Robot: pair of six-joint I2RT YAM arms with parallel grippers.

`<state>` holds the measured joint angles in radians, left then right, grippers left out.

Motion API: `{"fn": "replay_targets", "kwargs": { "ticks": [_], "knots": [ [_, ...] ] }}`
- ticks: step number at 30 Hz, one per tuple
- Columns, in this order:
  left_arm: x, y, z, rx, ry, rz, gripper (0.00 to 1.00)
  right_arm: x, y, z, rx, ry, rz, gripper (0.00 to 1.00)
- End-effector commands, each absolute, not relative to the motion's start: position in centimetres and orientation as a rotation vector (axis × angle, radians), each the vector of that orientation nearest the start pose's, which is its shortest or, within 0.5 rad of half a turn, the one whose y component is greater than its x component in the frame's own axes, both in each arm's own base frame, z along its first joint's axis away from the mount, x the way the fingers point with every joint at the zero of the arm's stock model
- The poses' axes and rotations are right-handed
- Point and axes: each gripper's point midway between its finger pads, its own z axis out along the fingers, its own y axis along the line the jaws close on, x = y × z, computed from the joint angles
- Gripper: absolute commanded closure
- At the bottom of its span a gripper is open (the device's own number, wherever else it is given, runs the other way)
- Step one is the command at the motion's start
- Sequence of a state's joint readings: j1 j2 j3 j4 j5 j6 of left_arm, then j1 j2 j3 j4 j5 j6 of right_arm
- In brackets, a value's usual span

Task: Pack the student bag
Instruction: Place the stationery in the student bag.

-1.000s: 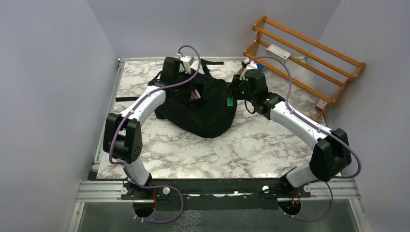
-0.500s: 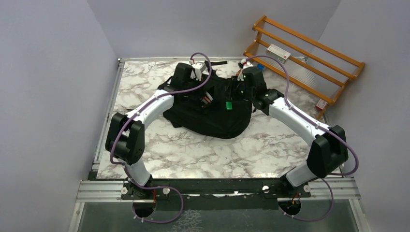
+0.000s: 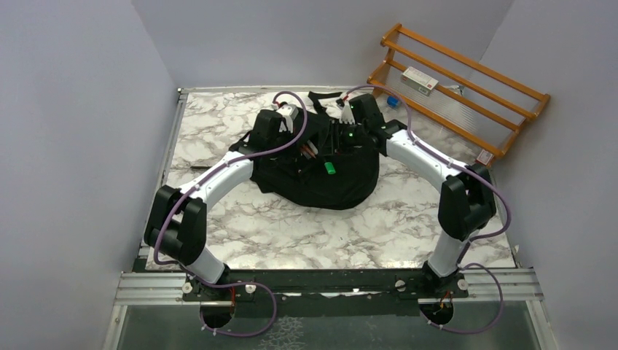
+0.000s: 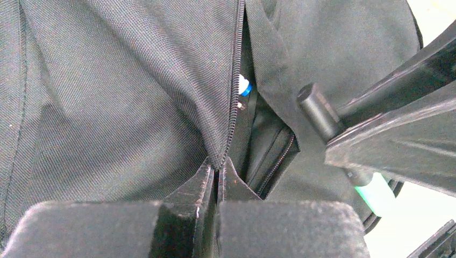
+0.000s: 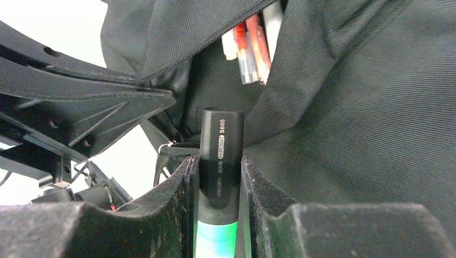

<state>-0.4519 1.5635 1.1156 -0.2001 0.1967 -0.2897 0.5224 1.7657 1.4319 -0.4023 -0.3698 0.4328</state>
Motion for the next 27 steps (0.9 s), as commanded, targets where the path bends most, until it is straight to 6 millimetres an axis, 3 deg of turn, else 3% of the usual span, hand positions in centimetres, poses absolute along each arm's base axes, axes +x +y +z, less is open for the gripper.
{"fn": "replay_targets", "kwargs": {
  "ticks": [1,18,27],
  "knots": [
    [37.5,-23.3,16.6,0.252,2.199,-0.637,1.0,35.7,31.9,16.8,-0.348,2.438,1.04,0.99],
    [37.3,-24.3,18.3,0.29,2.135,-0.686,1.0,41.2,35.0,15.2,-0.264,2.426,1.066,0.99],
    [37.6,-24.6,18.5,0.289,2.131,-0.698,1.0,44.0,36.6,15.5,0.017,2.362,1.166,0.99]
  ]
}}
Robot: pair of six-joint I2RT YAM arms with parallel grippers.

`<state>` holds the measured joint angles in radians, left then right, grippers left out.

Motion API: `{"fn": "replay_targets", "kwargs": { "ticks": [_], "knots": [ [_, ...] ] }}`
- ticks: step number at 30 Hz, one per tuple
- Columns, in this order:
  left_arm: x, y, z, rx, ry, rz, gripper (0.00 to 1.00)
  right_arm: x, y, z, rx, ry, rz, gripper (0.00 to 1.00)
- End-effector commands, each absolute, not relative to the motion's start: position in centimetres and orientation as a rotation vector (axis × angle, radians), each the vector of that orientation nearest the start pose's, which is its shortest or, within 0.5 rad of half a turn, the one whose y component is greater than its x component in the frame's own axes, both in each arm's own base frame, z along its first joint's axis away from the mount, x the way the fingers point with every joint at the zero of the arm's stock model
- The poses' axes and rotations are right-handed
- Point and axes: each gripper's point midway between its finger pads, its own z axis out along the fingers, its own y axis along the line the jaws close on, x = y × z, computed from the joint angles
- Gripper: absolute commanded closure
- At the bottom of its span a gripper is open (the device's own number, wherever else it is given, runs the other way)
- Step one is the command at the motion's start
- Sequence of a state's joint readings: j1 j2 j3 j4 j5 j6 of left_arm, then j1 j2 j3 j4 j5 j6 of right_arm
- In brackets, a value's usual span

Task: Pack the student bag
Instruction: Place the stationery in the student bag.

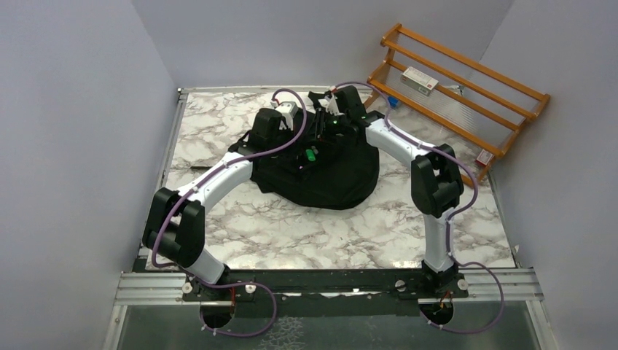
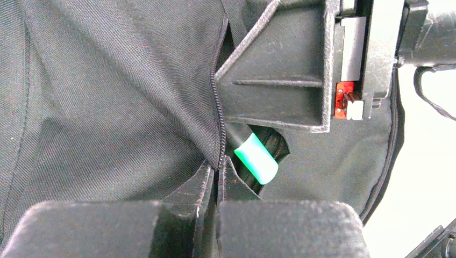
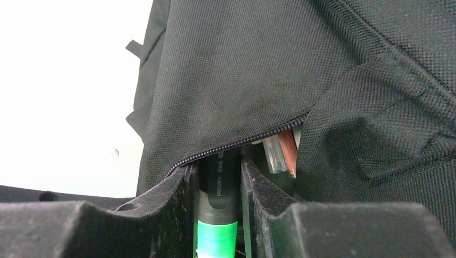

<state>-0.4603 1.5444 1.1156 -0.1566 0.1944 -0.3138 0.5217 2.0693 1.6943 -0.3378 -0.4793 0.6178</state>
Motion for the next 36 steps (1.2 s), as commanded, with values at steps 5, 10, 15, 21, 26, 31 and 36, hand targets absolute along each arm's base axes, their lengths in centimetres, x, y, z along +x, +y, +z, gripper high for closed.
{"fn": "replay_targets", "kwargs": {
  "ticks": [5,10,15,21,26,31,36],
  "knots": [
    [37.6,-24.8,18.6,0.291,2.131,-0.704,1.0,45.6,36.5,14.8,0.164,2.312,1.158,0.97],
    [37.8,-24.8,18.6,0.288,2.131,-0.703,1.0,46.9,36.7,14.0,0.194,2.232,1.167,0.9],
    [37.9,-24.8,18.4,0.292,2.137,-0.7,1.0,46.7,36.9,14.5,0.075,2.173,1.183,0.63],
    [38.1,-25.0,17.5,0.301,2.162,-0.694,1.0,45.7,36.3,16.4,-0.006,2.12,1.165,0.5],
    [38.4,-25.2,17.4,0.311,2.165,-0.696,1.0,44.4,35.2,16.5,-0.062,2.141,1.109,0.49],
    [38.4,-25.2,17.4,0.312,2.166,-0.692,1.0,42.9,33.0,17.1,-0.089,2.124,1.01,0.49],
    [38.7,-25.5,17.2,0.326,2.167,-0.697,1.0,41.6,29.9,17.7,-0.142,2.09,0.839,0.49]
  ]
}}
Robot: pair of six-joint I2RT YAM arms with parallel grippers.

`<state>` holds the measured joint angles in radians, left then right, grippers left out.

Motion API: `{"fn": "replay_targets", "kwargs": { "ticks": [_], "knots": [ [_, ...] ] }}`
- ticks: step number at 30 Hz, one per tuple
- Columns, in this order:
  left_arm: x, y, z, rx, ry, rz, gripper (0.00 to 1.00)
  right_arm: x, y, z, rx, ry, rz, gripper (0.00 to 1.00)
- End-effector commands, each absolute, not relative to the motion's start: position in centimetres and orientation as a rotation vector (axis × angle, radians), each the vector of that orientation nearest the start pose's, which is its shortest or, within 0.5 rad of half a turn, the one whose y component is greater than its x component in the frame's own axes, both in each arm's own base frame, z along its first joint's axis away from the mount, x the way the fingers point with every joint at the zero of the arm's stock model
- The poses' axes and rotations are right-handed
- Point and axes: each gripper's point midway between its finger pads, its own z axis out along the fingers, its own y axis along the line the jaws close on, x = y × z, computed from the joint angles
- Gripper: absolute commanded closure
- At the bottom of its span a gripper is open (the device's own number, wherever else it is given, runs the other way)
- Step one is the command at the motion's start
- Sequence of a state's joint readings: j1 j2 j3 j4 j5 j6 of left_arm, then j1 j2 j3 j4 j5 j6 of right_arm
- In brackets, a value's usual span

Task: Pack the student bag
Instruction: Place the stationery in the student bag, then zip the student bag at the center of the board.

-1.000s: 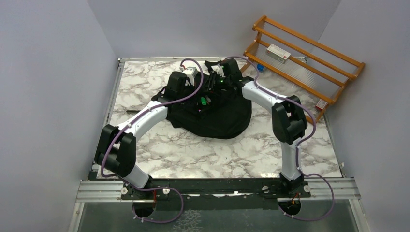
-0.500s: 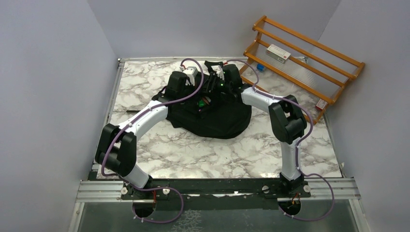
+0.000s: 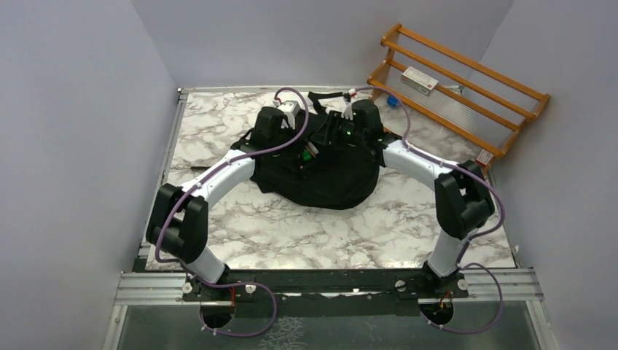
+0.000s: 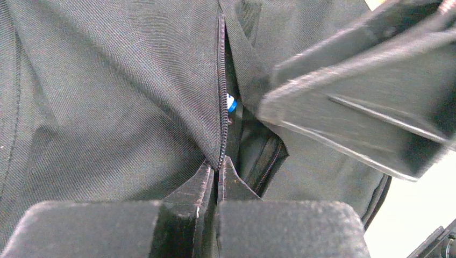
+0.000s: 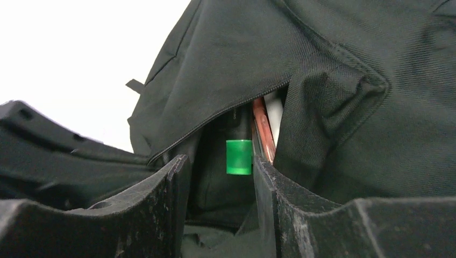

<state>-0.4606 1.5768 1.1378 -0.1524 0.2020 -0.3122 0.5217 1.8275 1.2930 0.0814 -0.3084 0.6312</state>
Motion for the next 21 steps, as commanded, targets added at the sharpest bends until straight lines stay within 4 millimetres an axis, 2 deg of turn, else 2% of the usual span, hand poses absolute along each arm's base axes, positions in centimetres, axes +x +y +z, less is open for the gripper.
{"fn": "replay_targets", "kwargs": {
  "ticks": [1,5,10,13,21],
  "knots": [
    [38.8,-25.7,17.2,0.33,2.165,-0.703,1.0,41.5,29.2,17.7,-0.145,2.085,0.802,0.49],
    [39.3,-26.3,16.7,0.341,2.177,-0.722,1.0,40.9,26.8,17.0,-0.156,2.098,0.66,0.5],
    [39.4,-27.2,16.1,0.368,2.186,-0.732,1.0,40.0,25.4,15.3,-0.154,2.184,0.576,0.5],
    [39.4,-27.3,15.9,0.371,2.19,-0.732,1.0,39.7,25.8,14.7,-0.145,2.211,0.602,0.5],
    [39.1,-27.6,15.6,0.378,2.199,-0.74,1.0,39.5,28.8,13.1,-0.132,2.321,0.769,0.49]
  ]
}}
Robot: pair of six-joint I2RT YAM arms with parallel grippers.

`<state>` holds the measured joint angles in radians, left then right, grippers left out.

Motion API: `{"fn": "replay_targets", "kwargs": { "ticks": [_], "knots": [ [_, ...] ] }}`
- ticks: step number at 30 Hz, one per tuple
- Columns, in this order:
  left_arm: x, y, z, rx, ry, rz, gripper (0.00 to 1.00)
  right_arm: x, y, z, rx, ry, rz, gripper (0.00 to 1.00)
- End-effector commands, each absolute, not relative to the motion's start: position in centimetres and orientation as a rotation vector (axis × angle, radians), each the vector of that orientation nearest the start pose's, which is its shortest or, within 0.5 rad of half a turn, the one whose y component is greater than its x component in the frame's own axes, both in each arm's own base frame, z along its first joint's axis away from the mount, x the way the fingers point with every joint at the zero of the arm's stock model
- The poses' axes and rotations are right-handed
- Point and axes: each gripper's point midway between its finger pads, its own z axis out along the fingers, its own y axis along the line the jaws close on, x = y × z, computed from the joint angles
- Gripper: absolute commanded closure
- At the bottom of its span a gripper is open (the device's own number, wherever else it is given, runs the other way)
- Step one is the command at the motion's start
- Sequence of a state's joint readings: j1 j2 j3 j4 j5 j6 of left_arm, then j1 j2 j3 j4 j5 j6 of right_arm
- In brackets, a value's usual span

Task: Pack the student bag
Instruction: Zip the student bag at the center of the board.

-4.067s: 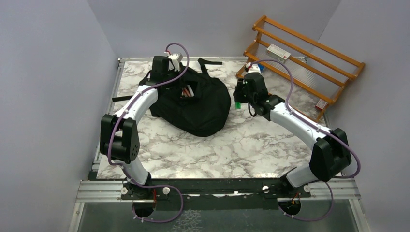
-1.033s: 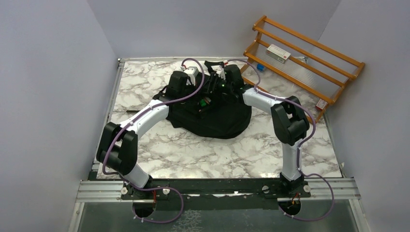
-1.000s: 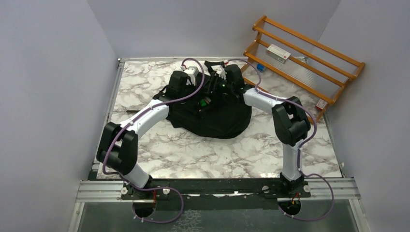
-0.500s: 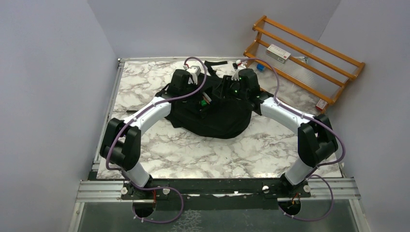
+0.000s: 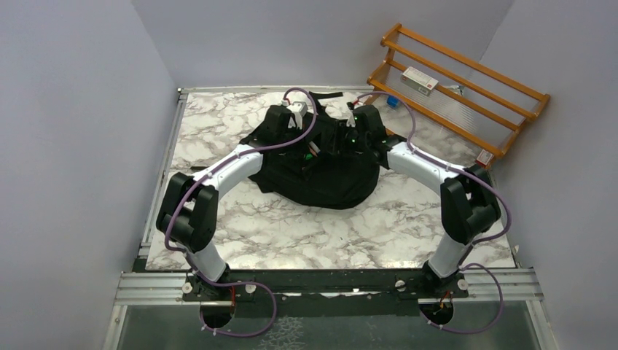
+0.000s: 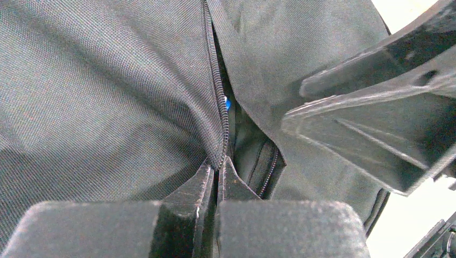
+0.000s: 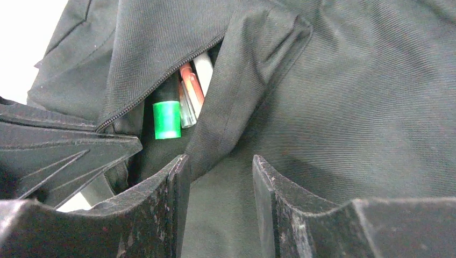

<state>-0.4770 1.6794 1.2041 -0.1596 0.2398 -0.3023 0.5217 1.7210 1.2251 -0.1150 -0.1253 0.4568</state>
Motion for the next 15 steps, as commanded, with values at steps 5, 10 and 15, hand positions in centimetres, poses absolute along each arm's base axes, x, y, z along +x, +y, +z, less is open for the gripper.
{"fn": "replay_targets", "kwargs": {
  "ticks": [5,10,15],
  "knots": [
    [38.8,-27.8,15.3,0.386,2.204,-0.746,1.0,39.0,30.6,12.8,-0.137,2.332,0.905,0.49],
    [38.5,-28.1,15.1,0.397,2.206,-0.756,1.0,38.7,30.8,11.7,-0.124,2.391,0.915,0.5],
    [38.1,-28.6,14.7,0.415,2.215,-0.77,1.0,38.6,30.5,11.8,-0.085,2.386,0.911,0.82]
  ]
}}
